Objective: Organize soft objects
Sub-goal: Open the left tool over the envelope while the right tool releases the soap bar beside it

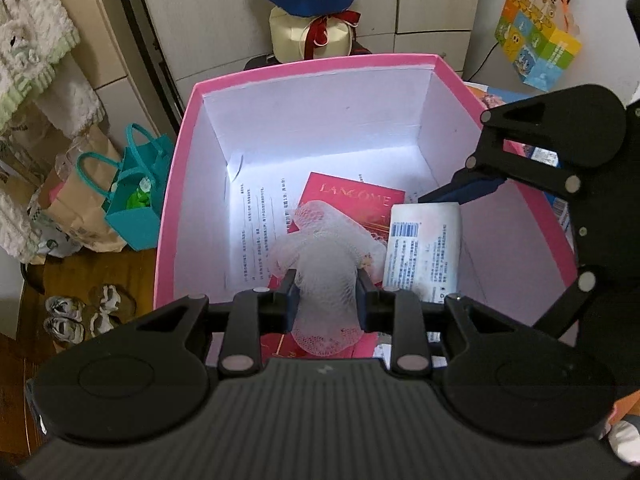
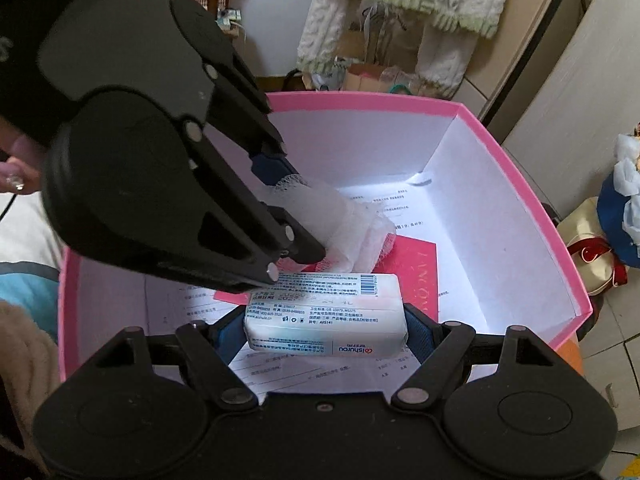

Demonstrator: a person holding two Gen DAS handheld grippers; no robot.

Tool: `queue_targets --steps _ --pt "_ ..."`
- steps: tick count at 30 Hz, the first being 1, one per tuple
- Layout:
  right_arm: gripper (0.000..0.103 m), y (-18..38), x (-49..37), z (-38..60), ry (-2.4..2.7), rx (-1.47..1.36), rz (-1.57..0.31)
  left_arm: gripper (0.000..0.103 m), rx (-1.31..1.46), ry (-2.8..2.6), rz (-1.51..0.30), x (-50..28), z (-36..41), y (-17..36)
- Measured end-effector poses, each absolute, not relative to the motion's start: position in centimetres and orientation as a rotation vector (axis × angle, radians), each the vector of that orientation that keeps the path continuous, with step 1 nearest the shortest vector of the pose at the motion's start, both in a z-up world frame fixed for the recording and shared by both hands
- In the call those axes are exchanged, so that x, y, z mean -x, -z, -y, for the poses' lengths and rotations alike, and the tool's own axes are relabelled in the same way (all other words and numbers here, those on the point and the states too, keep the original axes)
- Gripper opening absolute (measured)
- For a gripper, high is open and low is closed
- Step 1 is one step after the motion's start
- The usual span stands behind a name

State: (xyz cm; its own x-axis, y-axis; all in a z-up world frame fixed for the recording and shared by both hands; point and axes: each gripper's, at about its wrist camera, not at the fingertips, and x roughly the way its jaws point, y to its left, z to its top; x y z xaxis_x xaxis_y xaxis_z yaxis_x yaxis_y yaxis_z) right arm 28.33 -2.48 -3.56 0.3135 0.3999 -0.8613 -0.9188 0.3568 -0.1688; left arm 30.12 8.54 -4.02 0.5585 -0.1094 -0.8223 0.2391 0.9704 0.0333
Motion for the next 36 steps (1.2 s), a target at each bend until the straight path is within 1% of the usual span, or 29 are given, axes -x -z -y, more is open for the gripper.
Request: queue_targets --steps 2,3,5,7,12,17,21,30,36 --pt "0.085 3.9 -28.7 2.4 -0.978 0.765 -0.833 0.041 -0.131 0.196 -0.965 -30.4 -8.7 4.1" --pt "0.085 4.0 -28.7 2.5 -0.971 0.764 -0.83 0.044 -0.122 0.195 -0.967 -30.4 -8.8 4.1" --pt "0.086 4.1 -28.5 2.7 -0.954 0.755 -0.815 0.056 -0.117 0.204 -0.958 -30.2 -8.9 4.0" --pt "0.087 3.8 -28.1 3.3 -0.937 0.729 -0.805 0.061 -0.119 0.223 -0.931 -29.5 -9.0 3.5" --pt "0.087 2.1 -26.2 5.5 -0.913 0.614 -0.762 0.062 -0.112 0.252 -0.865 -27.2 -9.8 1.6" --pt "0.087 -0.3 -22.9 7.8 -0.881 0.515 -0.697 0.062 -0.101 0.267 -0.796 -23.9 -11.4 -0.7" --pt "0.087 -1.9 -20.5 9.1 -0.849 0.433 -0.68 0.063 -0.119 0.268 -0.748 -20.9 -12.4 -1.9" --pt "0.087 -3.5 -15.8 9.5 -0.801 0.369 -0.664 0.069 -0.193 0.291 -0.703 -15.2 -12.6 -3.3" --pt "0.087 -4.5 -12.7 10.0 -0.783 0.34 -0.644 0.07 -0.195 0.327 -0.695 -12.5 -12.3 -4.0"
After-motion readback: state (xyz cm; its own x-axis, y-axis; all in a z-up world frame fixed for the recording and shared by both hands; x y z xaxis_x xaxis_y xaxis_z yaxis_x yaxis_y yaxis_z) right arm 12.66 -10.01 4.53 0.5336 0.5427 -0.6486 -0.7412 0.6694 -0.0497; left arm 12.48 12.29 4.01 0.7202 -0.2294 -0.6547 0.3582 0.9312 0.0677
